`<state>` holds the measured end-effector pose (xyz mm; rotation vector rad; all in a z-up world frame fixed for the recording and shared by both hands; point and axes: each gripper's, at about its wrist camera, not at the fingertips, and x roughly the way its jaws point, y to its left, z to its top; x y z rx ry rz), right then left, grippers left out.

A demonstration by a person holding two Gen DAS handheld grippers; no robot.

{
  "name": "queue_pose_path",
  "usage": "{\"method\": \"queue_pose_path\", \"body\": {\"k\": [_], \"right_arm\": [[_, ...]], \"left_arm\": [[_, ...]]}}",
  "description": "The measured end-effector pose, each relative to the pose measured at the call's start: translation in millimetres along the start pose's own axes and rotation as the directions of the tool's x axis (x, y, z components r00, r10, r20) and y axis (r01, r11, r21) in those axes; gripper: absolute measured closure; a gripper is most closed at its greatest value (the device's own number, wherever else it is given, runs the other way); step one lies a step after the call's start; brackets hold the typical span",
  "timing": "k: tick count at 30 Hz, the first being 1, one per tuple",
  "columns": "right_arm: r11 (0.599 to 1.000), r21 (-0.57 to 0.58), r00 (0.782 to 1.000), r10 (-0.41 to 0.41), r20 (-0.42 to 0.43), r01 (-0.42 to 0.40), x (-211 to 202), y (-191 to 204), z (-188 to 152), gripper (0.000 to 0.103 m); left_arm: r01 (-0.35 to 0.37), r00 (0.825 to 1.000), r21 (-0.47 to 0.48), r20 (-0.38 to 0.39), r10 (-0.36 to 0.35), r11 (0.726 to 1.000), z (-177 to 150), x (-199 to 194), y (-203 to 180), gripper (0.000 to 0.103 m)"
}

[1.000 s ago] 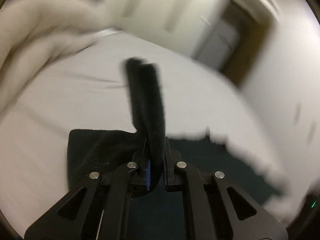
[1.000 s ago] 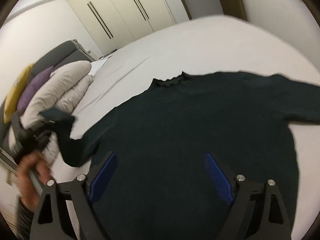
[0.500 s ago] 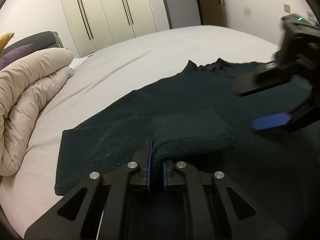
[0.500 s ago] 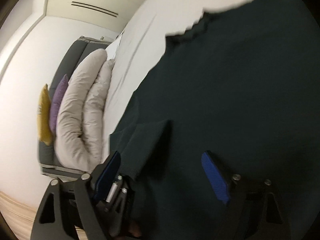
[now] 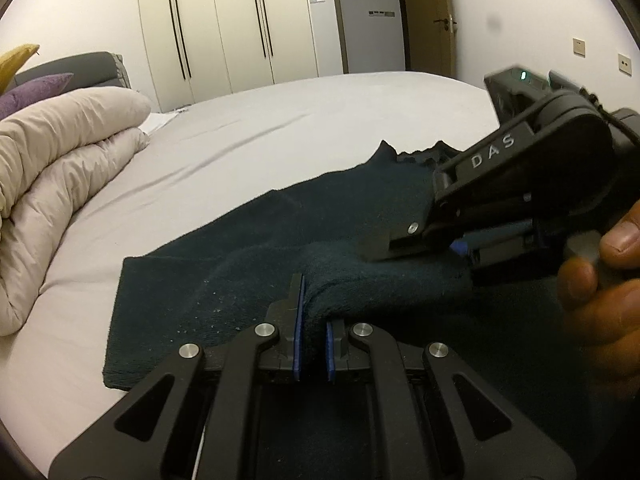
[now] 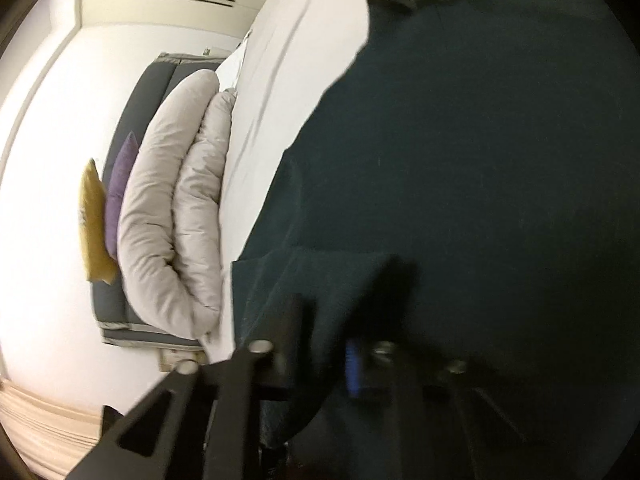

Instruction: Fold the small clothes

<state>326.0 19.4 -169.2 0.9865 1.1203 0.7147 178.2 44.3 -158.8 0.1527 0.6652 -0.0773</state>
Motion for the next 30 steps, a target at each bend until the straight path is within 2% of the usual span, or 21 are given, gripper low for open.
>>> {"method": "queue_pose_path", "body": {"k": [4, 6, 8, 11, 13, 17, 19, 23, 25, 28, 30], "right_arm": [[0.994, -0.082, 0.995, -0.067, 0.076, 0.073, -24, 4, 15, 0.094], [0.984, -0.123, 0.986, -0.116, 0.120, 0.130, -43, 4, 23, 0.094], [0.972, -0.138, 0.972, -0.167, 0.165, 0.190, -62, -4, 30, 0.094], [0.970, -0.091, 0.953, -0.200, 0.227, 0.225, -94, -30, 37, 0.094], [0.969, -0.048, 0.944, -0.222, 0.243, 0.241, -107, -49, 39, 0.094], [0.958, -0.015, 0.925, -0.273, 0.265, 0.287, -118, -70, 40, 0.094], [0.959, -0.005, 0.925, -0.272, 0.267, 0.283, -122, -76, 42, 0.094], [0.954, -0.019, 0.916, -0.282, 0.286, 0.300, -127, -78, 41, 0.094], [0.954, 0.003, 0.908, -0.287, 0.306, 0.301, -133, -82, 39, 0.094], [0.951, 0.040, 0.892, -0.301, 0.336, 0.306, -144, -87, 40, 0.094], [0.948, 0.045, 0.885, -0.312, 0.345, 0.316, -150, -88, 43, 0.094]], "left_arm": [[0.033, 0.999, 0.006, -0.015, -0.033, 0.999, 0, -4, -4, 0.093], [0.077, 0.997, -0.020, -0.024, -0.078, 0.997, 2, -11, -3, 0.092], [0.114, 0.994, -0.047, 0.004, -0.113, 0.992, 1, -29, 1, 0.092], [0.116, 0.992, -0.084, 0.062, -0.111, 0.990, -3, -54, 17, 0.092], [0.114, 0.992, -0.147, 0.067, -0.105, 0.983, -3, -58, 36, 0.092], [0.049, 0.999, -0.326, 0.036, -0.039, 0.944, 2, -50, 91, 0.092], [0.057, 0.998, -0.392, 0.038, -0.046, 0.918, 7, -47, 114, 0.092], [0.019, 0.999, -0.446, 0.046, 0.001, 0.895, 19, -46, 146, 0.092], [0.002, 0.998, -0.485, 0.056, 0.029, 0.875, 25, -48, 162, 0.092], [0.015, 0.997, -0.530, 0.074, 0.029, 0.848, 29, -50, 178, 0.092], [0.030, 0.997, -0.524, 0.078, 0.014, 0.851, 35, -48, 180, 0.092]]}}
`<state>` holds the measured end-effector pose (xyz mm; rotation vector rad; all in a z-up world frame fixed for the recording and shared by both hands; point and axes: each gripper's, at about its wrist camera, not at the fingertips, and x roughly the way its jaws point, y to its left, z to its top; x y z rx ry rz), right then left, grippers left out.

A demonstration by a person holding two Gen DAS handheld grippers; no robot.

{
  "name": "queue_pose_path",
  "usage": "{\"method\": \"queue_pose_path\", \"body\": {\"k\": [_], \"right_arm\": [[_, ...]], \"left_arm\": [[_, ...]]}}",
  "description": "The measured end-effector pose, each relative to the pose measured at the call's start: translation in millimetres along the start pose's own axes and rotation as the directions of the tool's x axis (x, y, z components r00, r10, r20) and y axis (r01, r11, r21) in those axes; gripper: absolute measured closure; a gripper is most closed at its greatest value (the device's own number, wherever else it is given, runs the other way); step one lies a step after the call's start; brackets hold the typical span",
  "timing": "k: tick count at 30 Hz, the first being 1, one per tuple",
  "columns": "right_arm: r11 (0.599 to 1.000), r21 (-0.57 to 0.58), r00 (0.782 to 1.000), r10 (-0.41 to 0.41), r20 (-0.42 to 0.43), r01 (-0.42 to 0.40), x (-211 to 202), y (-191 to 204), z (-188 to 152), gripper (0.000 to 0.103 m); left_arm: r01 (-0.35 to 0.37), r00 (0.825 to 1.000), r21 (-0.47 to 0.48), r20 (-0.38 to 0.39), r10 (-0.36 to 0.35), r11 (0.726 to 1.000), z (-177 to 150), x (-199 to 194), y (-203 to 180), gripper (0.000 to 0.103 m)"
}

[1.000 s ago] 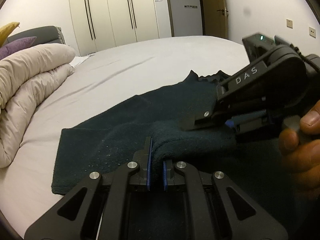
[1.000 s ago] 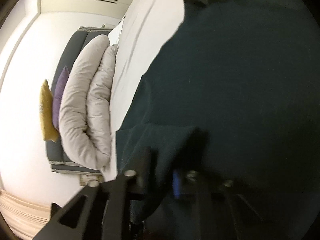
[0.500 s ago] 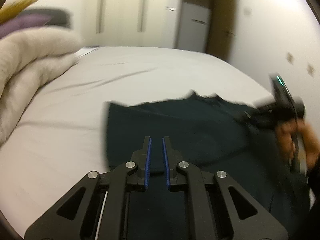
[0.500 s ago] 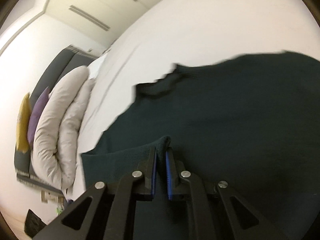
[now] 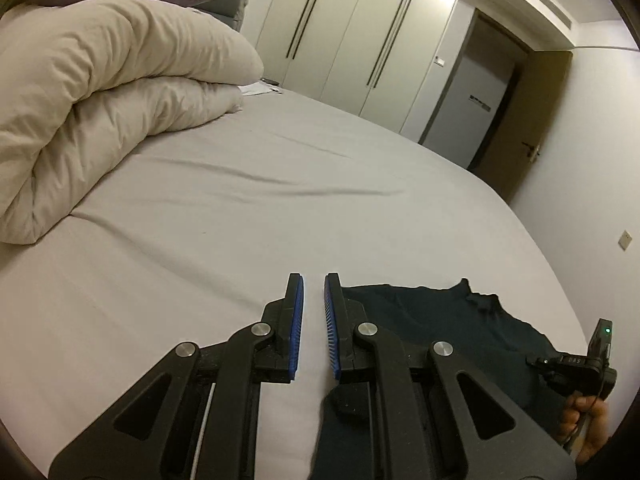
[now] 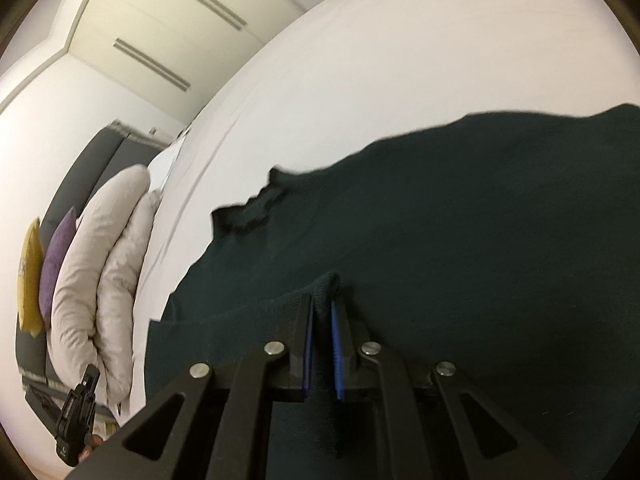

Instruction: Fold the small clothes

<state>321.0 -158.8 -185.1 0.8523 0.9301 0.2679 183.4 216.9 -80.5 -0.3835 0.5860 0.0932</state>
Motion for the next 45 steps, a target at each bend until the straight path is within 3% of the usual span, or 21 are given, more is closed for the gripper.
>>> {"method": "queue_pose_path", "body": {"k": [5, 9, 13, 16, 20, 22, 25, 29, 33, 36, 38, 40, 42, 45], "right_arm": [[0.999, -0.010, 0.999, -0.037, 0.021, 0.037, -9, 0, 13, 0.094], [0.997, -0.033, 0.997, -0.076, -0.035, 0.075, -4, -2, 13, 0.094], [0.998, -0.002, 0.997, -0.062, -0.053, 0.062, -2, -13, 9, 0.093], [0.998, -0.002, 0.996, -0.063, -0.059, 0.063, -2, -12, 9, 0.092], [1.000, 0.006, 0.994, -0.013, -0.113, 0.014, -6, -10, 6, 0.066], [1.000, -0.017, 0.992, -0.016, -0.124, 0.014, -8, -6, 2, 0.060], [0.996, -0.080, 0.989, -0.050, -0.142, 0.039, -7, 0, -5, 0.060], [0.985, -0.135, 0.982, -0.125, -0.140, 0.106, -9, 9, -11, 0.070], [0.971, -0.176, 0.975, -0.185, -0.124, 0.162, -6, 5, -13, 0.092], [0.981, -0.139, 0.980, -0.155, -0.128, 0.137, -10, -5, -11, 0.095], [0.972, -0.159, 0.974, -0.194, -0.113, 0.175, -17, 0, -13, 0.094], [0.966, -0.144, 0.971, -0.225, -0.078, 0.213, -32, 6, -16, 0.092], [0.969, -0.149, 0.979, -0.202, -0.024, 0.196, -45, 16, -18, 0.090], [0.980, -0.186, 0.997, -0.078, -0.007, 0.075, -48, 38, -23, 0.090]], "left_arm": [[0.069, 0.994, 0.084, -0.093, -0.061, 0.994, -6, 18, -27, 0.092], [0.083, 0.985, 0.133, -0.164, -0.061, 0.988, -20, 40, -49, 0.092], [0.100, 0.970, 0.224, -0.237, -0.045, 0.970, -32, 64, -75, 0.092], [0.062, 0.960, 0.368, -0.278, 0.046, 0.928, -51, 87, -100, 0.092], [0.020, 0.939, 0.430, -0.318, 0.131, 0.902, -71, 116, -96, 0.092], [0.032, 0.942, 0.447, -0.313, 0.123, 0.894, -76, 119, -93, 0.092], [0.036, 0.939, 0.500, -0.314, 0.142, 0.865, -79, 120, -96, 0.090], [0.013, 0.930, 0.538, -0.317, 0.189, 0.843, -79, 125, -85, 0.090], [0.029, 0.927, 0.500, -0.338, 0.165, 0.865, -76, 127, -65, 0.090], [0.005, 0.927, 0.531, -0.319, 0.195, 0.847, -80, 122, -70, 0.090], [-0.009, 0.933, 0.558, -0.295, 0.208, 0.830, -83, 121, -75, 0.090], [-0.010, 0.939, 0.553, -0.282, 0.199, 0.833, -82, 117, -74, 0.090], [-0.039, 0.940, 0.545, -0.264, 0.216, 0.837, -76, 109, -76, 0.090], [-0.092, 0.958, 0.557, -0.178, 0.227, 0.826, -67, 89, -92, 0.090]]}}
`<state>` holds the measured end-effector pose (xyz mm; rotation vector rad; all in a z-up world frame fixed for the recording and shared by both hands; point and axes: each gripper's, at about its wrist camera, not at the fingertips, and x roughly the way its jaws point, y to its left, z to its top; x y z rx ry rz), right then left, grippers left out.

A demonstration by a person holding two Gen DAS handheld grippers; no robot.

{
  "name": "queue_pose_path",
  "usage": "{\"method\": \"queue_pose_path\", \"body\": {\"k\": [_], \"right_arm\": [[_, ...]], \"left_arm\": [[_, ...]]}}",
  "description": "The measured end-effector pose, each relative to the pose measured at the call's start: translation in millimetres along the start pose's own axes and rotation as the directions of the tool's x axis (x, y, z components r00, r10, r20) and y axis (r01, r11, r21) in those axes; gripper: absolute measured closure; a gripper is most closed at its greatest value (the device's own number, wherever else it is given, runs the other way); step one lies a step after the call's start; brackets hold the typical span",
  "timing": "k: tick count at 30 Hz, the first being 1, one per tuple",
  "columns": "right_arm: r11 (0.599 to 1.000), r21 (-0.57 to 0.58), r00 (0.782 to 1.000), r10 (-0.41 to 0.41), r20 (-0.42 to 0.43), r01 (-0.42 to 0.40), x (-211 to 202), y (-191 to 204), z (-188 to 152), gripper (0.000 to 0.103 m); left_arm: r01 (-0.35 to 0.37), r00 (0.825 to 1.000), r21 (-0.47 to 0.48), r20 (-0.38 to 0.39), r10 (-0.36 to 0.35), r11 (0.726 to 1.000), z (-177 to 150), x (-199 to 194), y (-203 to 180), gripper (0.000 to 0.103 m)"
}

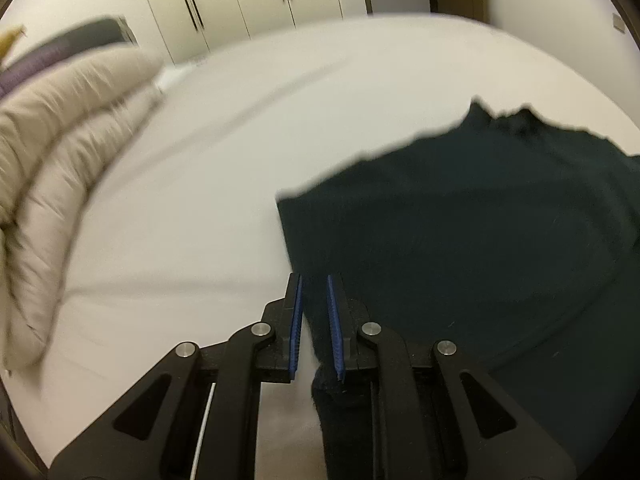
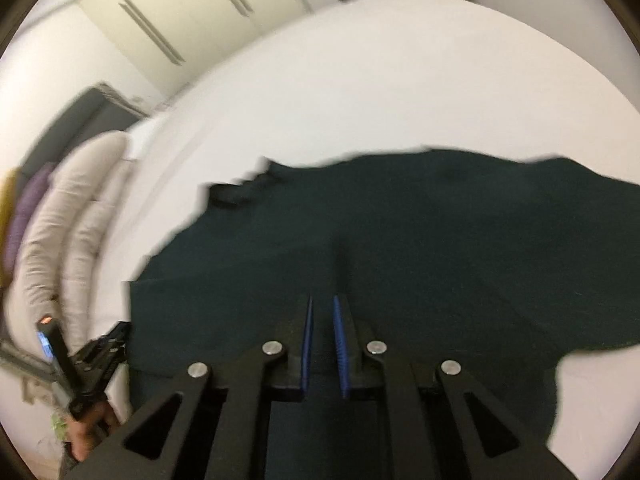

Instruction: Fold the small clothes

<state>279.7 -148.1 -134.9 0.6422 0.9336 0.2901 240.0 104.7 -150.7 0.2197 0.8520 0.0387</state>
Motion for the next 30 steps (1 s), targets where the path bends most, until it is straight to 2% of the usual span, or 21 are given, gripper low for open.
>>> {"method": "queue_pose_path", "body": {"k": [2, 3, 5, 7, 9, 10, 11, 12, 13, 15, 16, 17, 19, 21, 22, 24, 25, 26, 27, 29, 30], "right_arm": [[0.997, -0.052, 0.999, 0.052, -0.015, -0.053, 15, 15, -1, 0.085], [0.997, -0.055, 0.998, 0.054, -0.029, -0.055, 25, 15, -2, 0.072], [1.000, 0.006, 0.997, 0.020, -0.080, -0.020, 49, -5, -8, 0.054], [0.997, 0.047, 0.997, 0.071, -0.040, -0.069, 45, -23, -13, 0.074], [0.991, 0.085, 0.994, 0.109, -0.031, -0.106, 31, -41, -16, 0.075], [0.991, 0.094, 0.995, 0.099, -0.023, -0.096, 22, -49, -18, 0.072], [0.995, 0.100, 1.000, 0.026, -0.007, -0.025, 7, -57, -20, 0.064], [0.993, 0.116, 1.000, -0.012, 0.028, 0.009, -9, -65, -24, 0.057], [0.989, 0.147, 0.997, 0.005, 0.071, -0.016, -29, -78, -29, 0.054], [0.967, 0.233, 0.984, 0.060, 0.165, -0.098, -76, -111, -40, 0.036], [0.958, 0.270, 0.977, 0.045, 0.208, -0.101, -98, -129, -45, 0.034], [0.948, 0.310, 0.971, -0.005, 0.239, -0.072, -121, -150, -53, 0.033], [0.923, 0.384, 0.959, -0.081, 0.270, -0.031, -157, -191, -67, 0.033], [0.863, 0.504, 0.948, -0.133, 0.289, -0.032, -188, -242, -84, 0.033], [0.821, 0.569, 0.943, -0.157, 0.294, -0.041, -200, -265, -93, 0.033], [0.737, 0.664, 0.920, -0.166, 0.356, -0.124, -223, -309, -111, 0.035], [0.703, 0.688, 0.906, -0.153, 0.394, -0.180, -230, -324, -117, 0.036], [0.661, 0.713, 0.893, -0.145, 0.427, -0.234, -236, -338, -123, 0.040], [0.645, 0.721, 0.886, -0.145, 0.440, -0.253, -237, -341, -124, 0.040], [0.634, 0.728, 0.873, -0.165, 0.458, -0.262, -241, -350, -117, 0.039], [0.627, 0.733, 0.870, -0.173, 0.462, -0.264, -241, -354, -115, 0.039]], "left_arm": [[0.012, 1.000, 0.009, 0.025, -0.013, 1.000, 8, -10, -10, 0.090], [0.016, 1.000, 0.027, 0.015, -0.016, 1.000, 10, -9, -18, 0.090], [0.000, 0.998, 0.066, -0.063, 0.004, 0.998, 7, 10, -30, 0.090], [0.030, 0.993, 0.040, -0.119, -0.025, 0.999, -3, 28, -29, 0.090], [0.061, 0.995, -0.012, -0.082, -0.062, 0.998, -8, 28, -20, 0.090], [0.063, 0.994, -0.015, -0.085, -0.064, 0.998, -7, 27, -20, 0.090], [0.053, 0.994, -0.008, -0.094, -0.053, 0.999, -5, 27, -21, 0.090], [0.045, 0.994, -0.005, -0.099, -0.046, 0.999, -3, 26, -22, 0.090], [0.041, 0.994, -0.014, -0.099, -0.042, 0.999, 0, 23, -23, 0.090], [0.074, 0.994, -0.075, -0.076, -0.080, 0.994, 3, 12, -18, 0.090], [0.100, 0.992, -0.104, -0.062, -0.106, 0.990, 4, 6, -16, 0.090], [0.133, 0.989, -0.136, -0.042, -0.140, 0.982, 5, -3, -15, 0.090], [0.194, 0.981, -0.179, 0.007, -0.195, 0.965, 5, -25, -12, 0.090], [0.265, 0.964, -0.209, 0.055, -0.259, 0.941, 3, -47, -16, 0.089], [0.295, 0.956, -0.217, 0.074, -0.285, 0.931, 3, -57, -20, 0.080], [0.353, 0.935, -0.231, 0.109, -0.336, 0.907, 1, -74, -32, 0.044], [0.384, 0.923, -0.244, 0.138, -0.360, 0.890, -4, -84, -41, 0.021], [0.421, 0.905, -0.257, 0.177, -0.386, 0.870, -8, -94, -47, 0.013], [0.454, 0.889, -0.265, 0.198, -0.413, 0.851, -9, -101, -52, 0.013], [0.501, 0.865, -0.277, 0.190, -0.464, 0.820, -11, -109, -63, 0.013], [0.513, 0.859, -0.288, 0.186, -0.478, 0.809, -11, -111, -68, 0.013]]}}
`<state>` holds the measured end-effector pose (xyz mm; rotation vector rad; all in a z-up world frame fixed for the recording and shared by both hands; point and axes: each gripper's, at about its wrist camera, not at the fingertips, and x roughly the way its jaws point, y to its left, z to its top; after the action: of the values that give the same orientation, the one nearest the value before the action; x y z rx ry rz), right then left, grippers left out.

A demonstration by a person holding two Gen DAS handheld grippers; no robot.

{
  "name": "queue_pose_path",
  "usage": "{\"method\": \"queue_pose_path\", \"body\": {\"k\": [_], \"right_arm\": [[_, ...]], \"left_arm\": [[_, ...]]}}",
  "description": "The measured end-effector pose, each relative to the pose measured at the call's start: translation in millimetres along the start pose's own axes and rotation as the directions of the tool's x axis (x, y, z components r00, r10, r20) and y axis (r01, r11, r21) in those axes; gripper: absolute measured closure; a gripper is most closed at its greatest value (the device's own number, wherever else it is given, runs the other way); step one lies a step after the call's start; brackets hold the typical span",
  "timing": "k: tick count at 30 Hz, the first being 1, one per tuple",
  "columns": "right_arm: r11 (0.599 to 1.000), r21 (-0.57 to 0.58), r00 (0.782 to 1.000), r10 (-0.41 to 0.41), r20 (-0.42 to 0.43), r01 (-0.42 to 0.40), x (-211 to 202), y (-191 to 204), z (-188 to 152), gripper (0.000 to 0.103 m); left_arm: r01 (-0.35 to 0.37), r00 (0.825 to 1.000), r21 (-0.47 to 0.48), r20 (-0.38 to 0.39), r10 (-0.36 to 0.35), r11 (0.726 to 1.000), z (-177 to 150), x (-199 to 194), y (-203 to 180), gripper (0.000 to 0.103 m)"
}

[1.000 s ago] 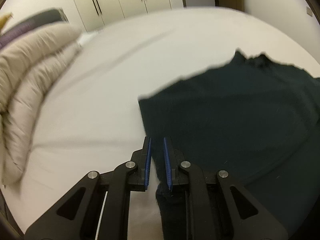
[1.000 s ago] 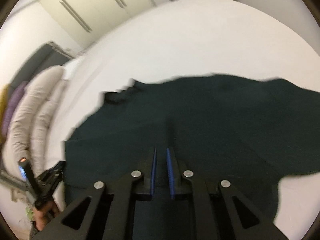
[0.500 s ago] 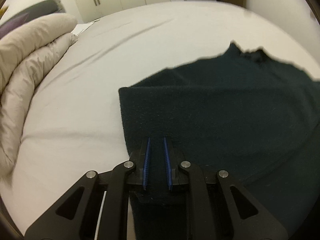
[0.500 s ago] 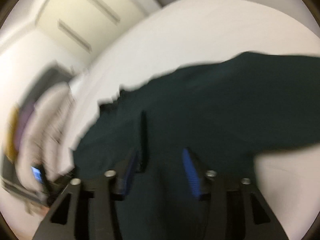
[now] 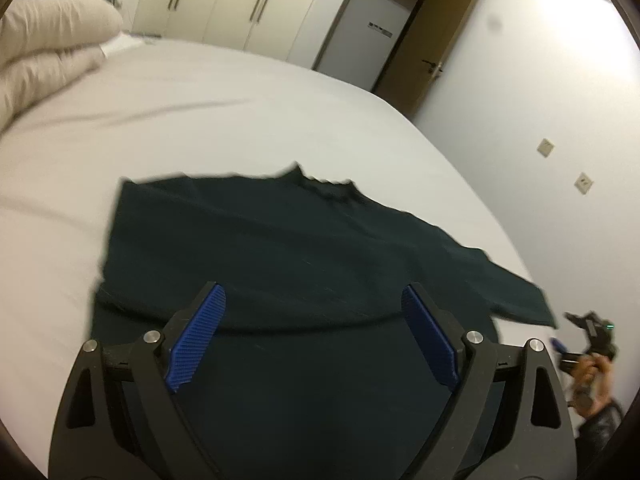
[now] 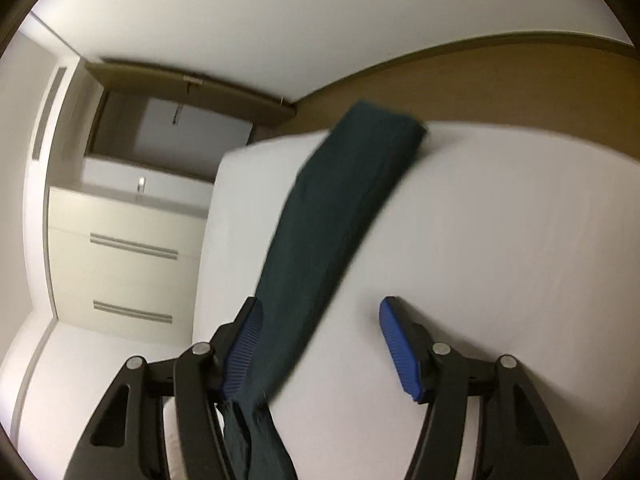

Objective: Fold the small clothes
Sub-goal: 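Grasp the other sleeve cuff with the right gripper and lift it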

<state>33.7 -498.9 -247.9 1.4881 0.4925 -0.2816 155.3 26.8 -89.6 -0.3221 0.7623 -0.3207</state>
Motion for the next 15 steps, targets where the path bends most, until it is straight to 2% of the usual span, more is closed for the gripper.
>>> {"method": "queue_pose_path", "body": {"k": [3, 9, 15], "right_arm": [[0.997, 0.075, 0.999, 0.022, 0.027, -0.024, 10, -6, 15, 0.039], [0.996, 0.084, 0.999, 0.005, 0.048, -0.009, 21, -2, 34, 0.039], [0.982, 0.151, 0.990, 0.095, 0.104, -0.110, 17, -9, 31, 0.039]], "left_arm": [[0.033, 0.999, -0.044, -0.024, -0.034, 0.999, -9, 1, -12, 0.013], [0.036, 0.998, -0.037, -0.047, -0.038, 0.999, -18, 4, -27, 0.013], [0.081, 0.994, -0.020, -0.075, -0.083, 0.996, -22, 15, -34, 0.013]]}}
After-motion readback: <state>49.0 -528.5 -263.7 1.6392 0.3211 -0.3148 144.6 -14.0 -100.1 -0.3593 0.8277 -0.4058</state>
